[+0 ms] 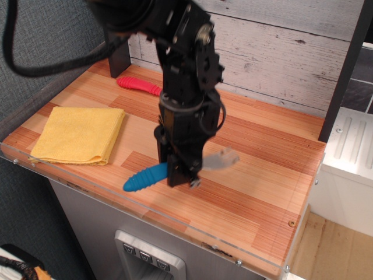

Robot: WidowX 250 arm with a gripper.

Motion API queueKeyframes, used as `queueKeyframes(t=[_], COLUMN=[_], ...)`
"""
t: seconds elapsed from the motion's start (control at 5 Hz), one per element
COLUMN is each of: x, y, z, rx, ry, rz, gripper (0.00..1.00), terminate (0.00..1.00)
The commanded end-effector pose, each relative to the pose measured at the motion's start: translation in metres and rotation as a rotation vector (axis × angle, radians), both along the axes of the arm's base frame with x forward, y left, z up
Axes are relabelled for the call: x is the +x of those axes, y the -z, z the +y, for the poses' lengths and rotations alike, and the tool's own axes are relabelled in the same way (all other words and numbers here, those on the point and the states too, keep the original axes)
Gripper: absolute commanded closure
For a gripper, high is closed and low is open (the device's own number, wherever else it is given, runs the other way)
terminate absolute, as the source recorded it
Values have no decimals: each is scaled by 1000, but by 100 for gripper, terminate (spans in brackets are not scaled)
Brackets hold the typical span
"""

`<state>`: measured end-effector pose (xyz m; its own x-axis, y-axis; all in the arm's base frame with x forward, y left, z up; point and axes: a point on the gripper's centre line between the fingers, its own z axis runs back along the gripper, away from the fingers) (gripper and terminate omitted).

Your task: Pick up the blue fork and place it on the right of the red spoon

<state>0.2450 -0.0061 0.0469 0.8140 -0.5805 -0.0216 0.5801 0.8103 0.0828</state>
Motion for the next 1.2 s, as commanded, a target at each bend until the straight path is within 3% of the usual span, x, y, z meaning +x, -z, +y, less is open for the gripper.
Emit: queueKeyframes(t=[0.0,0.2,0.6,1.0], x=[3,10,38,68], y=[-19,-17,-10,-5], z=[-11,-18,-29,-42], rx=[2,-9,-48,-110], ry=[-411,-511,-470,-590], rz=[-101,-171,-198,-210], gripper=[100,100,100,100], terminate=[0,0,0,0])
